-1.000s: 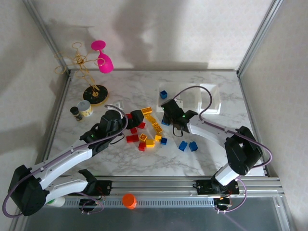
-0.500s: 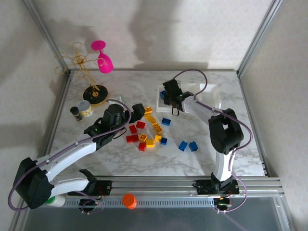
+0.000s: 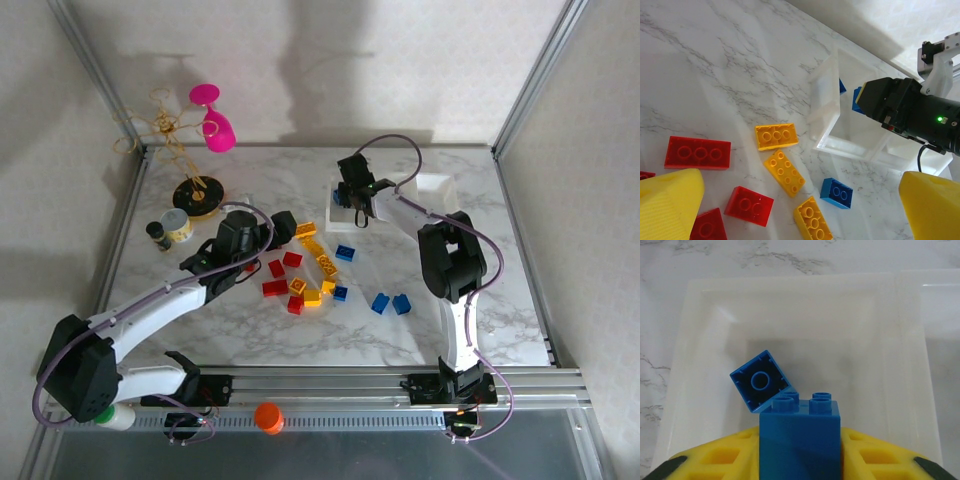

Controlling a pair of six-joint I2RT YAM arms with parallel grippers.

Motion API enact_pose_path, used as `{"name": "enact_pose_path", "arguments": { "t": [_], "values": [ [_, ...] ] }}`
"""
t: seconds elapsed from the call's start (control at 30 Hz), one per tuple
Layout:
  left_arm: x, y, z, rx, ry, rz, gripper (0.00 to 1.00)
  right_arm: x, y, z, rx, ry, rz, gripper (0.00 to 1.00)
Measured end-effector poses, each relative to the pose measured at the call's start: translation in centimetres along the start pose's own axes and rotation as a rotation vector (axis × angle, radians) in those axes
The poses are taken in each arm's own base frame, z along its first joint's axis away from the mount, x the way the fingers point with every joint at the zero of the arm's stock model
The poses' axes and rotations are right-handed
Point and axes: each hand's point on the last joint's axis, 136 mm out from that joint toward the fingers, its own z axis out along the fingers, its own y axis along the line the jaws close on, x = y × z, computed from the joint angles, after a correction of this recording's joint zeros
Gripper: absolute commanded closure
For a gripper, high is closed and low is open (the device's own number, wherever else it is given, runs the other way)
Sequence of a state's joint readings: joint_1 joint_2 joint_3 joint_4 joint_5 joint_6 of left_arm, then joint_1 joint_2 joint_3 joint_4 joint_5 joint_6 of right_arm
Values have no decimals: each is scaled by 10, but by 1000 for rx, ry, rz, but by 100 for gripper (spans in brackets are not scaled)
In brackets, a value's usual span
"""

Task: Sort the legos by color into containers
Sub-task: Place the lego in the container, then pick up the lego from the center of the table.

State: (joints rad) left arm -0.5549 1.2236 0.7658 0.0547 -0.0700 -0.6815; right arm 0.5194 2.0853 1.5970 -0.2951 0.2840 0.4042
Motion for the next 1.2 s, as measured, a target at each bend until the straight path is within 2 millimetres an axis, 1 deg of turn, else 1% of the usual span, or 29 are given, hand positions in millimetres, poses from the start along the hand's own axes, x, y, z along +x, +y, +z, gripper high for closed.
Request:
{"name": "enact_pose_path", "arguments": {
  "t": [0.17,0.4,0.5,0.63,0.73,0.83,0.9,1.0,1.1,1.2],
  "values": [
    [0,-2,3,5,3,-1,0,-2,1,1,-2,-4,-8,56],
    [-3,-6,3,21,-4,-5,0,-2,5,1,-26,4,-16,55],
    [-3,-7,3,25,-1,-5,0,-4,9,-3,-49,4,-17,54],
    [-2,-8,2,31,2,-5,0,-18,15,-22,-94,-29,-8,52],
    [-4,-10,-1,42,2,-7,0,-30,17,-47,-131,-70,1,51],
    [-7,-15,-8,64,-3,-13,0,-31,17,-71,-161,-94,7,49],
    [-10,-18,-13,80,-7,-16,0,-25,16,-82,-172,-96,8,47],
    [-11,-22,-20,101,-5,-24,0,-5,15,-94,-179,-74,9,44],
    [-6,-18,-27,108,5,-31,0,24,15,-100,-172,-32,7,42],
    [4,-11,-30,97,29,-31,0,54,13,-100,-151,13,10,38]
  ]
}}
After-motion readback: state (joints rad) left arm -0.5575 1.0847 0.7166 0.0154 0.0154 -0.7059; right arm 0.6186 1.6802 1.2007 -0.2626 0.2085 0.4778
